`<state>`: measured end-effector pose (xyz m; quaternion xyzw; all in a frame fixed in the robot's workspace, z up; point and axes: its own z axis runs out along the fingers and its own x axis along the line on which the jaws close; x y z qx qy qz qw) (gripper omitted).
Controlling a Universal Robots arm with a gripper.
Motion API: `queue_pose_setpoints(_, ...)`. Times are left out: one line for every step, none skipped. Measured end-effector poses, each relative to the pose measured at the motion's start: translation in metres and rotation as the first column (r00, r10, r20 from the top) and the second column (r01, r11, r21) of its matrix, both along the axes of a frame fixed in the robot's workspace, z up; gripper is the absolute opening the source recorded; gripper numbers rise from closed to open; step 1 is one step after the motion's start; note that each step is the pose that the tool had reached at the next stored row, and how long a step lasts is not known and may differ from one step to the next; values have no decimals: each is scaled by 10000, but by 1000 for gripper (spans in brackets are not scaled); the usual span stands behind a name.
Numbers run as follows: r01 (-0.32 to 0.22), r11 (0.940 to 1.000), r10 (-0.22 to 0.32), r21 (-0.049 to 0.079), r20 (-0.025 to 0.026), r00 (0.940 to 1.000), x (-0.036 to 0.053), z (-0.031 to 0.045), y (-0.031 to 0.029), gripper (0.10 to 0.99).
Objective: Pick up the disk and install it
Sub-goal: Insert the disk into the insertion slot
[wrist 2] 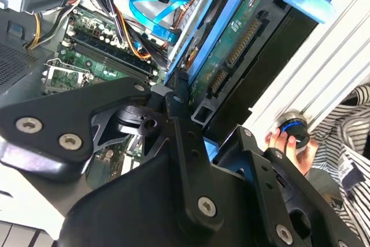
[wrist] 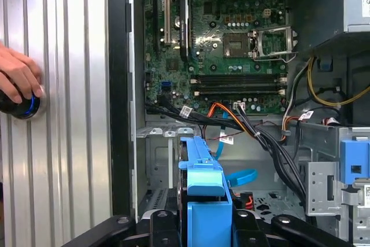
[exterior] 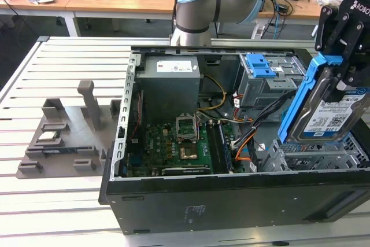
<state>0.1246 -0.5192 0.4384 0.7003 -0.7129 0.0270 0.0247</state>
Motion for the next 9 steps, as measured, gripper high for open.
queue_pose_setpoints(0,10000,0,-2,0,10000,0,-7,-7,365)
queue_pose_setpoints(0,10000,0,-1,0,10000,0,-23,-29,365)
queue_pose_setpoints(0,10000,0,1,0,10000,0,-31,-36,365)
queue_pose_setpoints(0,10000,0,1,0,10000,0,-36,-41,365)
queue_pose_setpoints(0,10000,0,0,0,10000,0,-43,-47,365)
queue_pose_setpoints(0,10000,0,0,0,10000,0,-48,-51,365)
queue_pose_setpoints(0,10000,0,0,0,10000,0,-56,-59,365)
queue_pose_setpoints(0,10000,0,0,0,10000,0,-62,-65,365)
queue_pose_setpoints(0,10000,0,0,1,10000,0,-71,-74,365)
